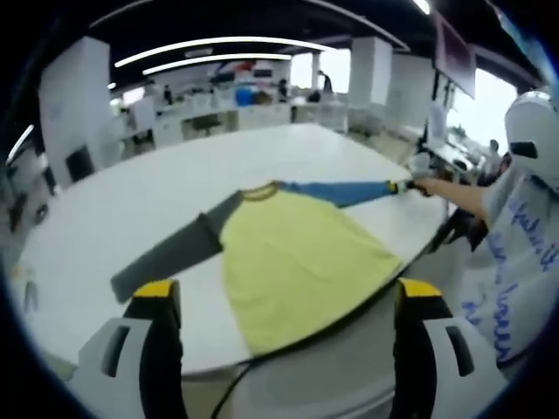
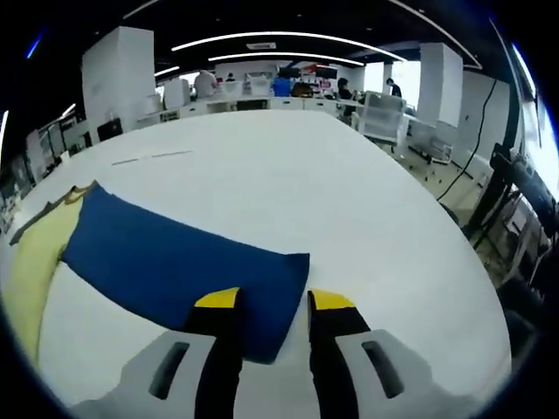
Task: Fold the garment on the visible template until the final outline fits inside the template.
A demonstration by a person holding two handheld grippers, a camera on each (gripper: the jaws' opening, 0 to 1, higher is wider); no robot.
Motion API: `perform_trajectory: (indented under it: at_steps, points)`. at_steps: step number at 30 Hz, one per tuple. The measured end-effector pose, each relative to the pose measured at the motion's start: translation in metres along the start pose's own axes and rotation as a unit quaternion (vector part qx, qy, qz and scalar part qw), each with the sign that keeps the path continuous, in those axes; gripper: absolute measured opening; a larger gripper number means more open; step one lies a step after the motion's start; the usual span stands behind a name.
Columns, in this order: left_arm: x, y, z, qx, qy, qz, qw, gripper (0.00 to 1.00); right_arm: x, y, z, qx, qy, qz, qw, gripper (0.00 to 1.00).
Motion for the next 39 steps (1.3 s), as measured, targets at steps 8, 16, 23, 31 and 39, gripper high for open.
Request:
perform_trajectory:
  at_steps: [8,16,23,31,39]
  points:
    - [-0.001,0.001,-0.001,-0.003,-0.001,-0.001,1.0,0.95,0.0,0.0,-0.001,-0.002,0.002,-0.002,1.0,0.19]
    - [0.002,0.004,0.0,-0.004,0.0,-0.005,1.0,0.95,-0.003,0.002,-0.002,0.01,0.004,-0.004,0.9999,0.1]
    - [0.001,0.003,0.003,-0.004,0.002,-0.002,1.0,0.94,-0.004,0.003,-0.003,-0.005,0.01,-0.002,0.9999,0.05]
    - [0.003,0.005,0.006,-0.001,-0.001,-0.002,1.0,0.94,-0.004,0.002,-0.004,-0.05,0.017,-0.011,0.9985,0.04]
    - [0.004,0.005,0.008,-0.003,-0.001,0.0,1.0,0.95,0.007,0.003,-0.018,-0.051,0.0,-0.014,0.9986,0.04]
Point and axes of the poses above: the point that each gripper's makers call its tool centre point, and the gripper's own axes: x roughly backward along the fingers, y roughly to its left, z roughly out of its underside, the point moved 4 cm from there along x, roughly backward along the fingers, and after that the axes turned 4 degrees about -z, right-handed, at the moved point
